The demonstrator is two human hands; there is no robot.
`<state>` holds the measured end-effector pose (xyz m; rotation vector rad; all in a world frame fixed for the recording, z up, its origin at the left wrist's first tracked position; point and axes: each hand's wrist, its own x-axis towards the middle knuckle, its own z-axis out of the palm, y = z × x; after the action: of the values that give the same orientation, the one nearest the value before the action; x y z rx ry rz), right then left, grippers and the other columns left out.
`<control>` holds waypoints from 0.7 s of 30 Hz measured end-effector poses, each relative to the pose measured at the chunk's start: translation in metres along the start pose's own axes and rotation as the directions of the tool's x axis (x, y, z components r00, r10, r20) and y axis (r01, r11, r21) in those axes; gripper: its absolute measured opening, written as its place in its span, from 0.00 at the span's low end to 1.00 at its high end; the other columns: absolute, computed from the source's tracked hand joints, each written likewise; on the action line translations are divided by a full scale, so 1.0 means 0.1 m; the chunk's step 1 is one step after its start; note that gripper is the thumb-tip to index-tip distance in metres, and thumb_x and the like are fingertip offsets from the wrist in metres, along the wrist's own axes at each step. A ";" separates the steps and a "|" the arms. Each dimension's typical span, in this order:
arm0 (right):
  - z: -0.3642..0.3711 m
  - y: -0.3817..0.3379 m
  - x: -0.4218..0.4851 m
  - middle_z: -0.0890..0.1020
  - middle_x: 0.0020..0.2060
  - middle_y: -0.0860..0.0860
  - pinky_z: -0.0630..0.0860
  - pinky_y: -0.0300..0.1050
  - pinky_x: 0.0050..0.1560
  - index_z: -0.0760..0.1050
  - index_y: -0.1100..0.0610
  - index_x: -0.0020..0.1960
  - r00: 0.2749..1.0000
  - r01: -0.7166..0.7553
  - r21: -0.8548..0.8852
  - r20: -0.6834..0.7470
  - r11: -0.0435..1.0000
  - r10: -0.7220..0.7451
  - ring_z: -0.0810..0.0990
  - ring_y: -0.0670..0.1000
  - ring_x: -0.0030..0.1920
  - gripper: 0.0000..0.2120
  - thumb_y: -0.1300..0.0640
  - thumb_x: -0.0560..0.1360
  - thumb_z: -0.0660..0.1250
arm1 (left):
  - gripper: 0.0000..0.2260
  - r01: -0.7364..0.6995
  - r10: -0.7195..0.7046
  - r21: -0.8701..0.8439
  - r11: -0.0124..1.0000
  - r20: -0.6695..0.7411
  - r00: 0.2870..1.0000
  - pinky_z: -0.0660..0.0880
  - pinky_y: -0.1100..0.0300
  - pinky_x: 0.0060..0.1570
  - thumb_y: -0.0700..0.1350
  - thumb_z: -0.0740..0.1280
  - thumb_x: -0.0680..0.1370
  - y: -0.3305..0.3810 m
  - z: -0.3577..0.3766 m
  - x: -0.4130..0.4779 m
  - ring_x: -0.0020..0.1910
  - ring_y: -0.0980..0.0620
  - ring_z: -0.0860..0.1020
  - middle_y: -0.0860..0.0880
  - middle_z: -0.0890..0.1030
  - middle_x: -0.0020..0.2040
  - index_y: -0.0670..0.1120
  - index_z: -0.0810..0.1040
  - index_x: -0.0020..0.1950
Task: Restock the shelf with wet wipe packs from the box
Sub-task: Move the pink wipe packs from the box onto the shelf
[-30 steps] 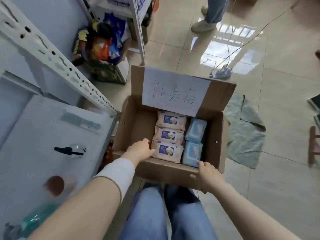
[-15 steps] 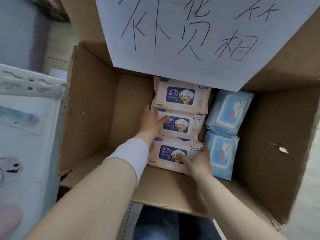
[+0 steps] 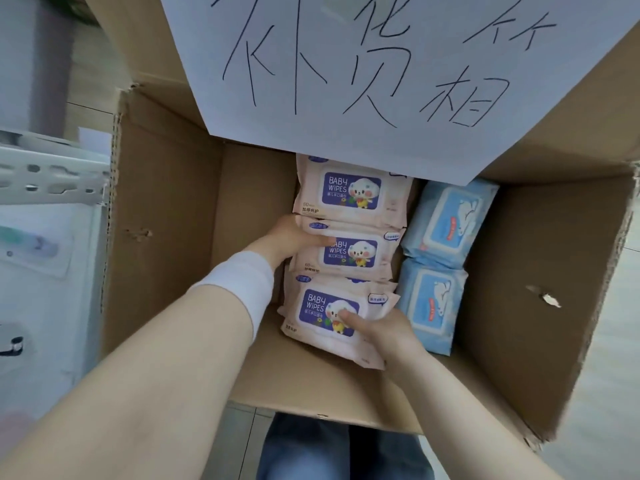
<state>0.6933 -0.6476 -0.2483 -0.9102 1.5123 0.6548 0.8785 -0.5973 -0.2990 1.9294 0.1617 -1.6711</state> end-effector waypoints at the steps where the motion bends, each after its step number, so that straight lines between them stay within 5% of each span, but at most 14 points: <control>1: -0.05 0.00 -0.04 0.84 0.48 0.55 0.79 0.49 0.53 0.77 0.54 0.45 1.000 -0.002 0.035 0.019 0.999 0.001 0.82 0.54 0.49 0.12 0.56 0.66 0.77 | 0.18 0.005 -0.005 -0.021 1.000 -0.007 1.000 0.78 0.55 0.49 0.39 0.74 0.69 -0.01 0.01 -0.04 0.53 0.49 0.80 0.44 0.80 0.59 0.44 0.76 0.58; 5: -0.36 0.07 -0.26 0.84 0.40 0.53 0.79 0.44 0.40 0.78 0.56 0.47 0.997 -0.022 0.140 0.074 0.990 0.012 0.83 0.52 0.41 0.12 0.58 0.66 0.77 | 0.19 -0.010 0.007 -0.020 1.000 -0.132 0.991 0.73 0.57 0.51 0.40 0.74 0.70 0.01 0.14 -0.35 0.53 0.49 0.77 0.45 0.79 0.59 0.43 0.76 0.60; 10: -0.77 0.16 -0.67 0.86 0.44 0.55 0.80 0.45 0.43 0.79 0.60 0.52 0.995 0.009 0.209 0.098 0.978 -0.031 0.84 0.54 0.44 0.17 0.59 0.65 0.76 | 0.24 -0.112 0.090 -0.051 0.992 -0.321 0.943 0.73 0.57 0.50 0.44 0.74 0.70 -0.01 0.19 -0.84 0.53 0.53 0.74 0.51 0.76 0.55 0.46 0.71 0.63; 14: -1.00 0.18 -1.11 0.85 0.49 0.56 0.80 0.48 0.48 0.80 0.60 0.55 0.969 0.121 0.218 0.186 0.968 -0.163 0.84 0.56 0.49 0.33 0.50 0.53 0.81 | 0.13 -0.234 0.149 -0.156 0.960 -0.425 0.893 0.78 0.62 0.38 0.44 0.75 0.69 -0.01 -0.03 -1.43 0.48 0.52 0.80 0.53 0.79 0.46 0.51 0.74 0.48; 18: -1.06 0.12 -1.67 0.82 0.56 0.57 0.81 0.47 0.49 0.77 0.56 0.61 0.907 0.233 0.289 0.281 0.929 -0.315 0.83 0.54 0.52 0.35 0.50 0.55 0.81 | 0.15 -0.406 0.175 -0.293 0.866 -0.583 0.793 0.77 0.66 0.32 0.44 0.76 0.68 -0.03 -0.24 -2.33 0.39 0.59 0.80 0.51 0.81 0.45 0.47 0.77 0.52; 21: -1.00 0.11 -2.18 0.84 0.54 0.54 0.81 0.44 0.46 0.75 0.55 0.61 0.829 0.334 0.288 0.363 0.897 -0.425 0.84 0.52 0.51 0.26 0.54 0.64 0.74 | 0.19 -0.533 0.175 -0.353 0.769 -0.685 0.707 0.80 0.57 0.43 0.46 0.75 0.69 -0.14 -0.37 -3.13 0.46 0.52 0.82 0.49 0.82 0.50 0.46 0.77 0.57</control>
<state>0.6297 -0.6860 -0.0196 -0.8126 0.9528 0.3516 0.8386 -0.4824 -0.0080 1.8278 0.4104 -0.5712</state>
